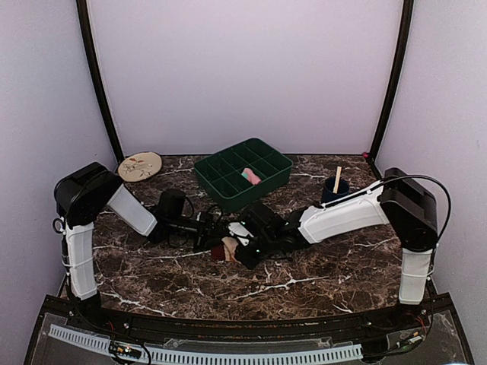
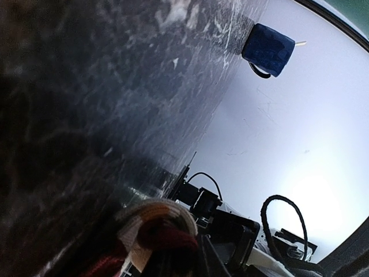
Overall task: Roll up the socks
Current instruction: Roll the sock at the center of the board.
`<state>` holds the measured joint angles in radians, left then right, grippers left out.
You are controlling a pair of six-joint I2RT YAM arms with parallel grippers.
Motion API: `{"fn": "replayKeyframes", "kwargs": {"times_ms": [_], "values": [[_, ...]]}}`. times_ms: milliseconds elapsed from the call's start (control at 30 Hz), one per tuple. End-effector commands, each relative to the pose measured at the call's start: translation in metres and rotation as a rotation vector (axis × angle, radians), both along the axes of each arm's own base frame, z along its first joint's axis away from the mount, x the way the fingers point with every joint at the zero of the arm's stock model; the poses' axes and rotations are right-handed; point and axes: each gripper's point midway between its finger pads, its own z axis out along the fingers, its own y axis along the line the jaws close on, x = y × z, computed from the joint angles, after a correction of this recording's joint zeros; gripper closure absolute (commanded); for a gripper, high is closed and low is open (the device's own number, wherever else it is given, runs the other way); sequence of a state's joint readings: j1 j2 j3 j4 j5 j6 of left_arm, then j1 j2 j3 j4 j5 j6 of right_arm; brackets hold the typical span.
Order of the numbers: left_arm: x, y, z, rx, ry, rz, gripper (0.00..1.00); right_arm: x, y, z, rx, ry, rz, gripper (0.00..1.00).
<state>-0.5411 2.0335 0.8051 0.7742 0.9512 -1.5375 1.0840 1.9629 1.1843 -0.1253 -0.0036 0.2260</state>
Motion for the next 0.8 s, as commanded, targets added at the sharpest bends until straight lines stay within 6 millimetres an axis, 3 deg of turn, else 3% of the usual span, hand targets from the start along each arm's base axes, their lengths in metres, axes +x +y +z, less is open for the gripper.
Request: {"fn": "replayKeyframes", "kwargs": {"times_ms": [0, 167, 200, 267, 333, 367, 400, 767], "values": [[-0.001, -0.002, 0.003, -0.037, 0.001, -0.034, 0.85, 0.001, -0.004, -0.011, -0.039, 0.039, -0.027, 0.92], [-0.007, 0.002, -0.004, -0.030, 0.015, -0.026, 0.93, 0.014, -0.004, -0.002, -0.018, 0.035, -0.100, 0.93], [-0.008, 0.003, -0.006, -0.029, 0.021, -0.019, 0.92, 0.017, -0.005, 0.000, -0.012, 0.041, -0.117, 0.93], [-0.010, 0.007, -0.006, -0.035, 0.030, 0.011, 0.81, 0.021, -0.005, 0.003, 0.003, 0.062, -0.146, 0.94], [-0.009, 0.012, -0.006, -0.046, 0.043, 0.069, 0.60, 0.025, -0.007, 0.006, 0.022, 0.084, -0.173, 0.95], [-0.009, 0.014, -0.006, -0.051, 0.046, 0.102, 0.22, 0.027, -0.008, 0.008, 0.033, 0.098, -0.184, 0.95], [-0.008, 0.017, -0.005, -0.056, 0.047, 0.130, 0.04, 0.029, -0.009, 0.009, 0.044, 0.112, -0.195, 0.95], [-0.019, 0.032, -0.014, 0.015, 0.021, 0.240, 0.01, 0.035, -0.005, 0.016, 0.099, 0.187, -0.242, 0.95]]}}
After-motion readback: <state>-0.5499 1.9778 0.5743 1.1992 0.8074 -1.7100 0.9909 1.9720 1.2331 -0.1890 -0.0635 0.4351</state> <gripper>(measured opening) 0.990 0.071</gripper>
